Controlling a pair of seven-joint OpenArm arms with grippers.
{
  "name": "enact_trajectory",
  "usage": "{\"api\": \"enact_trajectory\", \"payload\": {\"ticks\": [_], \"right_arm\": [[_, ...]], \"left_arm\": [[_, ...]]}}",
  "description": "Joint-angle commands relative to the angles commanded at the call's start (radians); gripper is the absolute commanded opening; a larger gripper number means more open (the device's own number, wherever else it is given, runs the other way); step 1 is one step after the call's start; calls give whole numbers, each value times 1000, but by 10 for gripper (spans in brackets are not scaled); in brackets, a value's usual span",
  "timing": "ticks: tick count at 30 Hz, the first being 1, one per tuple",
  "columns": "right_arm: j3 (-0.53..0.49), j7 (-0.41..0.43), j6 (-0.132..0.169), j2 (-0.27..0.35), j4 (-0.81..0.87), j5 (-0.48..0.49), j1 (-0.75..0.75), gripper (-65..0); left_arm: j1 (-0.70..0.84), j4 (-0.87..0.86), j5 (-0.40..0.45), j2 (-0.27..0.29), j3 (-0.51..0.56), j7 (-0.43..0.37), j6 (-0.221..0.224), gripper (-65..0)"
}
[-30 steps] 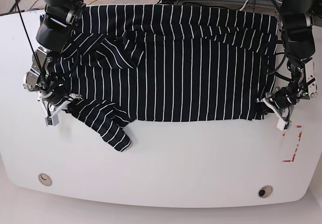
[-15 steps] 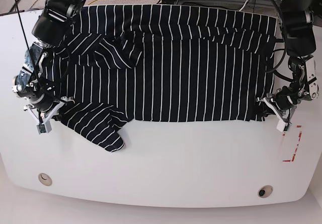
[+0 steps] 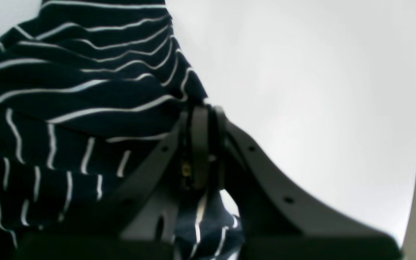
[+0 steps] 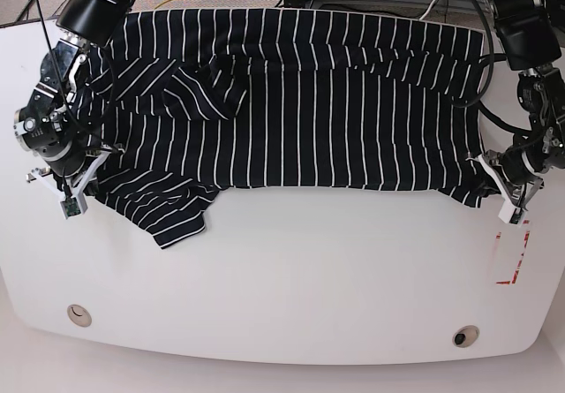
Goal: Layout the t-shirt on the table in an organized manner, then fold the t-shirt properly
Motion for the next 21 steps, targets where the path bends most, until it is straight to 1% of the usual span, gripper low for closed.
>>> {"api": "enact_trajectory", "payload": {"ticks": [2, 5, 8, 13, 18, 21], "right_arm": [[0, -18, 0, 0, 40, 0, -20, -650], [0, -46, 0, 0, 107, 0, -63, -650], [3, -72, 0, -23, 173, -2, -104, -650], [87, -115, 0, -80, 242, -2, -163, -650], [147, -163, 0, -109, 245, -2, -210, -650], [184, -184, 0, -143, 245, -2, -238, -650]], "left_arm": [[18, 31, 0, 0, -14, 23, 0, -650], [41, 72, 0, 0, -43, 78, 0, -650], [68, 115, 0, 0, -77, 135, 0, -650], [117, 180, 0, 0, -87, 175, 0, -650], [172, 241, 0, 0, -87, 212, 0, -650], [203, 267, 0, 2, -87, 233, 0, -650]]}}
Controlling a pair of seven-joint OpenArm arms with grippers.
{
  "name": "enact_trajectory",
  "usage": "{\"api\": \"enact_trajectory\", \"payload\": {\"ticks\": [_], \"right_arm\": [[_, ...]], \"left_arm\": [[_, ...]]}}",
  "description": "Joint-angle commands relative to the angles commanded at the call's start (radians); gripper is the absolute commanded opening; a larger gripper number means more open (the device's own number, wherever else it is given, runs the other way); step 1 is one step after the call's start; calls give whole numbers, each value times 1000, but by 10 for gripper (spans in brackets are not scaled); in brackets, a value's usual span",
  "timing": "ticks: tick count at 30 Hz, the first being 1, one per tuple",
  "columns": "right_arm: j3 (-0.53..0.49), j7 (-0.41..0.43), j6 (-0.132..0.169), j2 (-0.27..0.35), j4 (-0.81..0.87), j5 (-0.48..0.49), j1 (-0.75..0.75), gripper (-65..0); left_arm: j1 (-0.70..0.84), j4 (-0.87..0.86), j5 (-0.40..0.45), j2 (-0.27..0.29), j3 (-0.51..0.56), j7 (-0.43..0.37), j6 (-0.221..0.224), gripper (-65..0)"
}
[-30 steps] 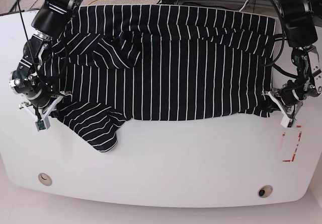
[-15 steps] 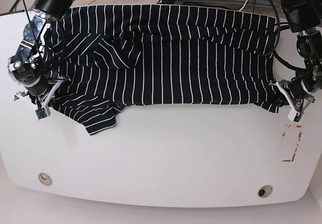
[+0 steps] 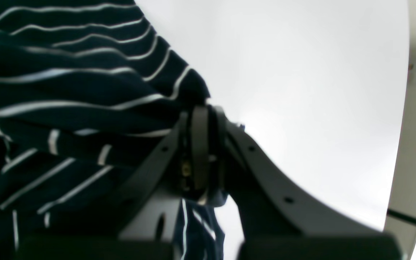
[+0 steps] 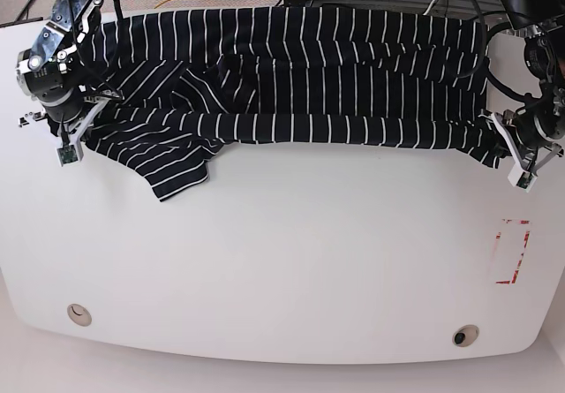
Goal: Layout the t-shirt on the table in an organized manner, then fold the t-shirt properly
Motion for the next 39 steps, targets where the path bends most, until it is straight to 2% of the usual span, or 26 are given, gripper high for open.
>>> {"api": "enact_trajectory", "payload": {"ticks": [5, 16, 18, 20, 21, 23, 27, 30, 32, 37, 39], "right_arm": [[41, -6, 0, -37, 0, 0, -60, -650], [46, -5, 0, -52, -3, -5, -109, -636], [46, -5, 0, -52, -3, -5, -109, -595], [46, -5, 0, -52, -3, -6, -109, -477], [46, -5, 0, -52, -3, -6, -109, -449], [48, -5, 0, -52, -3, -8, -109, -323], [48, -5, 0, -51, -2, -8, -132, -146], [48, -5, 0, -48, 0, -6, -137, -89], [49, -5, 0, -46, 3, -5, -137, -89], [94, -11, 0, -52, 12, 5, -127, -89], [97, -6, 0, -52, 12, 41, -124, -89]], "left_arm": [[69, 54, 0, 0, 0, 40, 0, -650], [213, 117, 0, 0, 0, 40, 0, -650], [224, 117, 0, -2, 0, 40, 0, -650], [239, 117, 0, -2, 2, 40, 0, -650], [244, 117, 0, -3, 2, 40, 0, -650], [253, 117, 0, -5, 2, 40, 0, -590], [273, 117, 2, -6, 2, 40, 0, -421], [281, 117, 3, -11, 2, 40, 0, -326], [292, 117, 2, -32, 2, 40, 0, -285], [288, 135, 0, -57, 0, 40, 0, -283], [288, 173, 0, -71, -2, 40, 0, -283]]}}
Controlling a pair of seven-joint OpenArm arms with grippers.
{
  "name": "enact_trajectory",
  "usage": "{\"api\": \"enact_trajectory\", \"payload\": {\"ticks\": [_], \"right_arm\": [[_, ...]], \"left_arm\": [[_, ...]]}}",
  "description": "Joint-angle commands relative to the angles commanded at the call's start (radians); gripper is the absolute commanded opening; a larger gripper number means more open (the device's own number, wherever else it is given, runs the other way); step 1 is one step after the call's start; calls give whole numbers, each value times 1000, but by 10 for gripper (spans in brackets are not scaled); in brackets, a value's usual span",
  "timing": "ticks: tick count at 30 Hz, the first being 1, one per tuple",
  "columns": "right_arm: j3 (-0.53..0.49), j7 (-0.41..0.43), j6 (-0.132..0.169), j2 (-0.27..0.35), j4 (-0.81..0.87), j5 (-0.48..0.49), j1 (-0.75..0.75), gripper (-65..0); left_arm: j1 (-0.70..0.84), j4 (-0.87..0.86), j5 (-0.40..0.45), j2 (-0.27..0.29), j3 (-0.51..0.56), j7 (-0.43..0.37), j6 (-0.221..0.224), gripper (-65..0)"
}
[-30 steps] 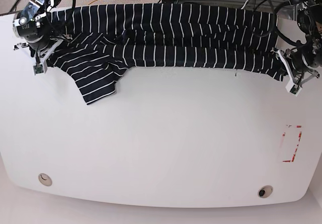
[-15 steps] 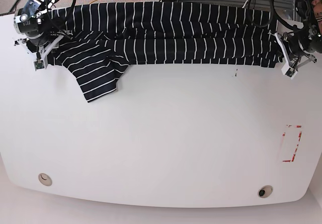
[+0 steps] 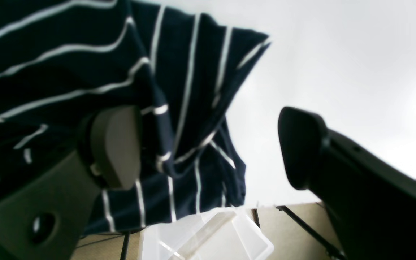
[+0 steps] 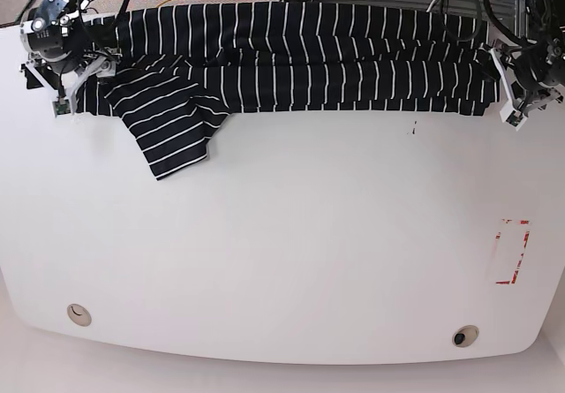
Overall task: Layout the t-shirt on the table in an organized manner, then fold the t-shirt properly
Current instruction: 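Fold the lifted hem over onto the shirt with both grippers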
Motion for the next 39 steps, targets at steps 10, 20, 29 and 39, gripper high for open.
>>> {"api": "enact_trajectory", "payload": {"ticks": [10, 20, 29, 39], "right_arm": [[-9, -3, 0, 0, -6, 301, 58, -308], [-141, 0, 0, -38, -64, 318, 18, -629], [-144, 20, 0, -55, -215, 270, 20, -629], [-206, 209, 0, 21, -476, 176, 75, -629]], "left_arm": [[-49, 106, -87, 74, -38, 0, 0, -285], [-46, 97, 28, 227, -28, -3, 0, -483], [-52, 5, 167, 256, 84, -11, 0, -537], [-164, -247, 186, 215, 110, -109, 0, -537]]}}
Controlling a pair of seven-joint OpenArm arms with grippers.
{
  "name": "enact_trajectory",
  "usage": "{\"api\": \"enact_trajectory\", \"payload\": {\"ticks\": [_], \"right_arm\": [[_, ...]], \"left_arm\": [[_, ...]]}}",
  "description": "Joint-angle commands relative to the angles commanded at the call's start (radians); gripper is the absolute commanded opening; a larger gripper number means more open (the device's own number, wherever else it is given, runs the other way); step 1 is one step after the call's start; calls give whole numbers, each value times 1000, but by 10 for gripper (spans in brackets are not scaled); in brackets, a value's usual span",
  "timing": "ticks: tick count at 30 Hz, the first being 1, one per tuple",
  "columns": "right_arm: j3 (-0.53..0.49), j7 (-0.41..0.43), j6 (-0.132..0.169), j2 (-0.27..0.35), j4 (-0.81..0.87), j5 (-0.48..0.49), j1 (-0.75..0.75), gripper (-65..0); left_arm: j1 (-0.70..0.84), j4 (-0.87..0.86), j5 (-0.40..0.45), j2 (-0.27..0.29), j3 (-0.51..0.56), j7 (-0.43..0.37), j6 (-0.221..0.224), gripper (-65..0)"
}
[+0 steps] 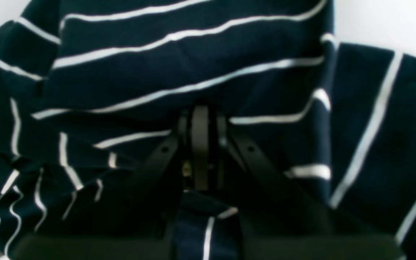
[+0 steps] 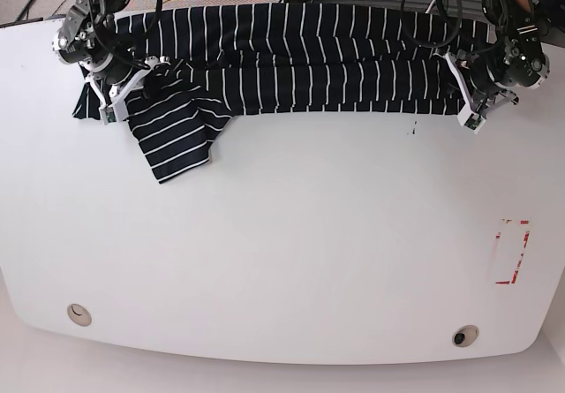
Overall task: Layout the t-shirt on the table in an organized manner, then fold the t-shirt properly
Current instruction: 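Fold the lifted hem over onto the shirt with both grippers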
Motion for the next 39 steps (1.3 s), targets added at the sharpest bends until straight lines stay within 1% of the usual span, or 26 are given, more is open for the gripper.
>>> {"api": "enact_trajectory", "payload": {"ticks": [2, 4, 7, 9, 12, 15, 16, 18, 19, 21, 22, 24, 25, 28, 33, 37, 39], "right_arm": [[-2, 29, 0, 14, -48, -32, 21, -629], [-2, 66, 0, 29, -117, -66, 66, -629], [-2, 118, 0, 55, -189, -98, 121, -629], [-2, 129, 0, 66, -213, -114, 153, -629], [-2, 120, 0, 75, -219, -121, 192, -629], [-2, 60, 0, 87, -163, -121, 219, -626], [-2, 29, 0, 95, -138, -117, 230, -614], [-2, -52, 0, 97, -81, -118, 261, -534], [0, -103, 0, 95, -44, -118, 282, -468], [3, -167, 0, 94, 20, -117, 310, -342], [3, -189, 0, 92, 51, -117, 321, -287], [2, -207, 0, 89, 91, -115, 345, -205], [0, -213, 0, 78, 95, -115, 365, -176], [0, -210, 0, 66, 81, -127, 405, -155], [0, -201, 0, 58, -77, -143, 491, -151], [0, -124, 0, 58, -204, -146, 532, -149], [-2, -77, 0, 58, -281, -146, 554, -149]], "left_arm": [[-38, -41, 11, -3, 18, -2, 0, -537], [-87, -95, 26, -25, 31, -3, 0, -537], [-166, -161, 34, -28, 34, -12, 0, -537], [-206, -193, 34, -29, 34, -14, 0, -537], [-249, -219, 34, -31, 34, -14, 0, -537], [-276, -219, 34, -37, 34, -14, 0, -537], [-281, -219, 34, -37, 34, -14, 0, -537], [-293, -219, 32, -51, 35, -14, 0, -536], [-296, -218, 29, -61, 35, -12, 0, -536], [-299, -218, 28, -74, 35, -12, 0, -536], [-305, -218, 28, -77, 35, -12, 0, -536], [-316, -218, 28, -81, 35, -12, 0, -536], [-319, -215, 28, -81, 35, -11, 0, -536], [-321, -176, 29, -81, 31, 17, 0, -536], [-324, -71, 26, -78, 29, 95, 0, -536], [-316, 20, 28, -74, 29, 109, 0, -529], [-316, 48, 29, -72, 29, 110, 0, -474]]}}
